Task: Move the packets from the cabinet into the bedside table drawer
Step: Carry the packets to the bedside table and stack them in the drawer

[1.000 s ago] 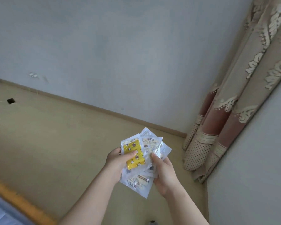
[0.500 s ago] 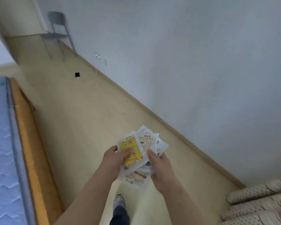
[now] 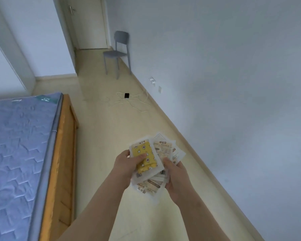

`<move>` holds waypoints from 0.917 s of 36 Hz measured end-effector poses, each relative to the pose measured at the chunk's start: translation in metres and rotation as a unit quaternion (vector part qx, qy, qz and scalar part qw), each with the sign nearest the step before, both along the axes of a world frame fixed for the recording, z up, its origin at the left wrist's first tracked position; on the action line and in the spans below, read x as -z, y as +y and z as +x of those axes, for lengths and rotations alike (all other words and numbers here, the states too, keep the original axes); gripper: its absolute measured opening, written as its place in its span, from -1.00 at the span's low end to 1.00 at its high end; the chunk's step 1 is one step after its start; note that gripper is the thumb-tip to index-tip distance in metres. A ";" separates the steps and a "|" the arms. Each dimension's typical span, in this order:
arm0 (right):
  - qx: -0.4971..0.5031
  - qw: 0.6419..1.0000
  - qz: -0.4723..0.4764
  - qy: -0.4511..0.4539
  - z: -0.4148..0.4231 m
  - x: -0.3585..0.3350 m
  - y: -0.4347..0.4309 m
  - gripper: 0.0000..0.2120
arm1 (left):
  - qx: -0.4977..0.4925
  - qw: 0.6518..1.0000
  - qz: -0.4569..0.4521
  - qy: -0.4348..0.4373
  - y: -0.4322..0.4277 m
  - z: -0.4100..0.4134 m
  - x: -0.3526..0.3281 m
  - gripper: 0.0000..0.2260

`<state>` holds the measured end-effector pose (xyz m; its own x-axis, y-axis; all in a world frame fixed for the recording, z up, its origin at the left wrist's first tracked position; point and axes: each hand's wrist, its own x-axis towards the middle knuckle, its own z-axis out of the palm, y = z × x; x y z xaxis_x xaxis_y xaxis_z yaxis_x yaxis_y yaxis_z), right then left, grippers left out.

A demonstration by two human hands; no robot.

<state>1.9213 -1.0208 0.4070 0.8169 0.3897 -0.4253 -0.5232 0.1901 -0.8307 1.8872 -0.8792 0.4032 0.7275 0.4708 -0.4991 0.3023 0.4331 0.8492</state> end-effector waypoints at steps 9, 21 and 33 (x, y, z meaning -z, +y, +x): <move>-0.053 0.999 0.000 0.008 0.155 0.003 0.117 -0.82 | -0.080 0.997 0.004 -0.002 0.107 0.138 0.006 -0.81; -0.177 0.984 0.006 -0.023 0.350 -0.013 0.286 -0.77 | -0.182 0.983 0.000 0.000 0.258 0.302 -0.015 -0.79; -0.253 0.967 -0.005 -0.014 0.466 -0.001 0.516 -0.79 | -0.252 0.967 -0.015 0.020 0.477 0.406 -0.002 -0.86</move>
<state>2.3871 -0.5050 0.4083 0.5329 0.7388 -0.4125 -0.5251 -0.0935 -0.8459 2.2935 -0.4019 0.4055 0.3895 0.7457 -0.5406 0.0786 0.5580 0.8261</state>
